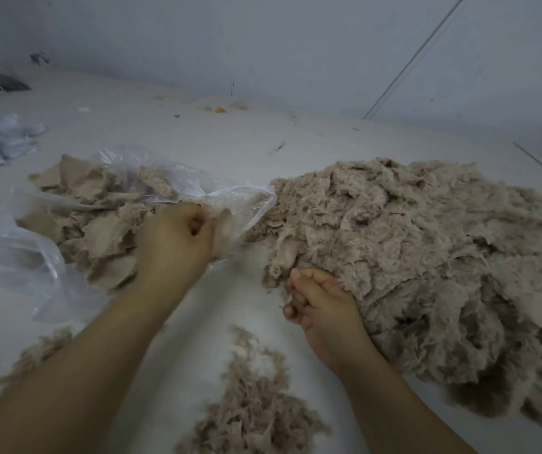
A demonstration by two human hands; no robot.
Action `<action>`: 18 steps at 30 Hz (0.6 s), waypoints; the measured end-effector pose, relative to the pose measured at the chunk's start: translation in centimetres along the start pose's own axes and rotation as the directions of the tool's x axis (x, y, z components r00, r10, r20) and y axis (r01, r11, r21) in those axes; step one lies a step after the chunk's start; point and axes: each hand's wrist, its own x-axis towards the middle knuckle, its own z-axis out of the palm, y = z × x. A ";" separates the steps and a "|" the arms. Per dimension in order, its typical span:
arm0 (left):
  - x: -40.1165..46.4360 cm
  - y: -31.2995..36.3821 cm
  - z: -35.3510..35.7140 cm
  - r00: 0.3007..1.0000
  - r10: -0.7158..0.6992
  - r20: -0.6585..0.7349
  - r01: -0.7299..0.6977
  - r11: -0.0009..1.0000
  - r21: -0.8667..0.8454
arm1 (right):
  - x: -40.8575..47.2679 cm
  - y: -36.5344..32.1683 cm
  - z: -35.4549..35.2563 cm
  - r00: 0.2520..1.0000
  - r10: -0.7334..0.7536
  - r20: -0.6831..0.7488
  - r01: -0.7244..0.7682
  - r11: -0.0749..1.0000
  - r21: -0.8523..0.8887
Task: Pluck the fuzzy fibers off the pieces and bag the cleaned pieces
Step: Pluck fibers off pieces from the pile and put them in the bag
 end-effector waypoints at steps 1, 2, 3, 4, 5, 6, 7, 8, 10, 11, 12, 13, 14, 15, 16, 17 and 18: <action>1.0 -0.7 -0.6 0.994 0.102 -0.050 -0.093 0.983 0.157 | 0.0 0.1 0.0 1.000 -0.006 -0.006 0.006 1.000 -0.013; 1.8 -1.4 -1.0 0.982 0.178 -0.059 -0.152 0.941 0.301 | 0.1 0.2 0.1 1.000 -0.009 -0.011 0.009 1.000 -0.023; 2.4 -2.0 -1.1 0.979 0.202 -0.020 -0.173 0.882 0.437 | 0.1 0.2 0.2 1.000 -0.010 -0.016 0.010 1.000 -0.029; 2.8 -2.4 -1.0 0.981 0.180 0.067 -0.186 0.804 0.564 | 0.1 0.3 0.2 1.000 -0.011 -0.019 0.010 1.000 -0.029; 3.1 -2.7 -0.8 0.979 0.122 0.165 -0.201 0.719 0.665 | 0.2 0.3 0.2 1.000 -0.011 -0.022 0.010 1.000 -0.024; 3.2 -2.9 -0.6 0.969 0.050 0.241 -0.216 0.643 0.735 | 0.2 0.3 0.2 1.000 -0.009 -0.024 0.009 1.000 -0.021; 3.2 -2.9 -0.7 0.959 -0.012 0.281 -0.218 0.600 0.770 | 0.2 0.3 0.2 1.000 -0.007 -0.026 0.007 1.000 -0.023; 3.3 -3.1 -0.7 0.955 -0.043 0.292 -0.211 0.594 0.777 | 0.3 0.3 0.2 1.000 -0.007 -0.026 0.006 1.000 -0.027; 3.1 -2.9 -0.8 0.960 -0.002 0.280 -0.218 0.623 0.751 | 0.3 0.4 0.1 1.000 -0.007 -0.024 0.006 0.999 -0.038; 2.8 -2.4 -0.7 0.963 0.057 0.262 -0.237 0.641 0.730 | 0.3 0.4 0.2 1.000 -0.005 -0.024 0.004 0.999 -0.042; 2.4 -1.7 -0.6 0.961 0.119 0.251 -0.266 0.655 0.707 | 0.3 0.3 0.2 1.000 -0.003 -0.023 0.002 0.999 -0.040; 1.9 -0.9 -0.5 0.953 0.178 0.247 -0.300 0.679 0.670 | 0.3 0.3 0.2 1.000 -0.001 -0.019 0.000 0.999 -0.032; 1.4 0.0 -0.1 0.943 0.214 0.256 -0.330 0.714 0.618 | 0.3 0.2 0.3 1.000 0.000 -0.014 -0.001 1.000 -0.023; 0.8 1.0 0.5 0.929 0.225 0.294 -0.355 0.769 0.532 | 0.3 0.1 0.3 1.000 0.000 -0.007 -0.001 1.000 -0.016; 0.0 1.9 1.4 0.909 0.224 0.352 -0.366 0.833 0.415 | 0.3 0.1 0.4 1.000 0.000 -0.001 0.000 1.000 -0.014; -0.7 2.8 2.4 0.887 0.197 0.417 -0.336 0.895 0.292 | 0.2 0.1 0.4 1.000 0.000 0.002 0.000 1.000 -0.014; -1.3 3.4 3.5 0.872 0.152 0.464 -0.262 0.948 0.182 | 0.2 0.1 0.4 1.000 0.002 -0.004 -0.002 1.000 -0.013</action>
